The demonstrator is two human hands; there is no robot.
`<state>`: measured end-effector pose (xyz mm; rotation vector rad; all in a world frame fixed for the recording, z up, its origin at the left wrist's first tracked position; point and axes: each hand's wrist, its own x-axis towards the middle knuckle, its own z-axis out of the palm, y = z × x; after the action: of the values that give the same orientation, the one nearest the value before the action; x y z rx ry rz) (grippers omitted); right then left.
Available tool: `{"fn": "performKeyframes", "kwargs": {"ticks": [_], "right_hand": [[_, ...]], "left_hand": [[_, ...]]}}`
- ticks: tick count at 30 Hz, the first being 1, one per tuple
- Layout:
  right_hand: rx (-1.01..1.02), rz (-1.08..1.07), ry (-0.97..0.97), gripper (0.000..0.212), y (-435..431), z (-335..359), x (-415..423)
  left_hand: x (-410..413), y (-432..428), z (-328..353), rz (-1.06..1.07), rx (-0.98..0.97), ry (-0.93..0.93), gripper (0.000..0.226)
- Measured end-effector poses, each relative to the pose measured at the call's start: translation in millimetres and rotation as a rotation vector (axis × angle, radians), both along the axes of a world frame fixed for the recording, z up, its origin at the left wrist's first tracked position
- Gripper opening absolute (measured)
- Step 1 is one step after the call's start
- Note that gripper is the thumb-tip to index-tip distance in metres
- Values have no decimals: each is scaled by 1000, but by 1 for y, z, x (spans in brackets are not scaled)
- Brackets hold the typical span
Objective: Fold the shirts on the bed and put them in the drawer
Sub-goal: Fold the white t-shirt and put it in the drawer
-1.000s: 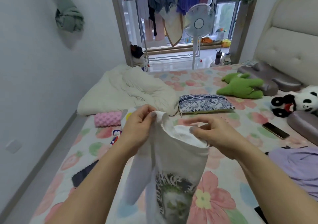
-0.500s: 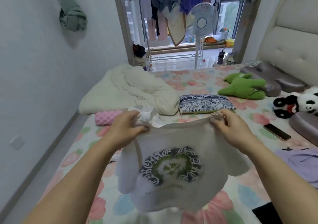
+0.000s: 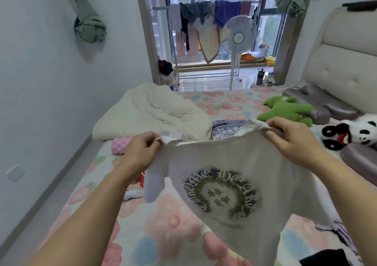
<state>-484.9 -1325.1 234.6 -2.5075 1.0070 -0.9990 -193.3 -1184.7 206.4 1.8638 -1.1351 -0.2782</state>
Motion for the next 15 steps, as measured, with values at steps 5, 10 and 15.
{"fn": "performKeyframes", "kwargs": {"ticks": [5, 10, 15], "right_hand": [[-31, -80, 72, 34, -4, 13, -11], [115, 18, 198, 38, -4, 14, -33], [180, -6, 237, 45, -7, -41, -23]], "left_hand": [[6, 1, 9, -40, -2, -130, 31], [32, 15, 21, -210, 282, -356, 42], [34, 19, -28, -162, 297, -162, 27]]}}
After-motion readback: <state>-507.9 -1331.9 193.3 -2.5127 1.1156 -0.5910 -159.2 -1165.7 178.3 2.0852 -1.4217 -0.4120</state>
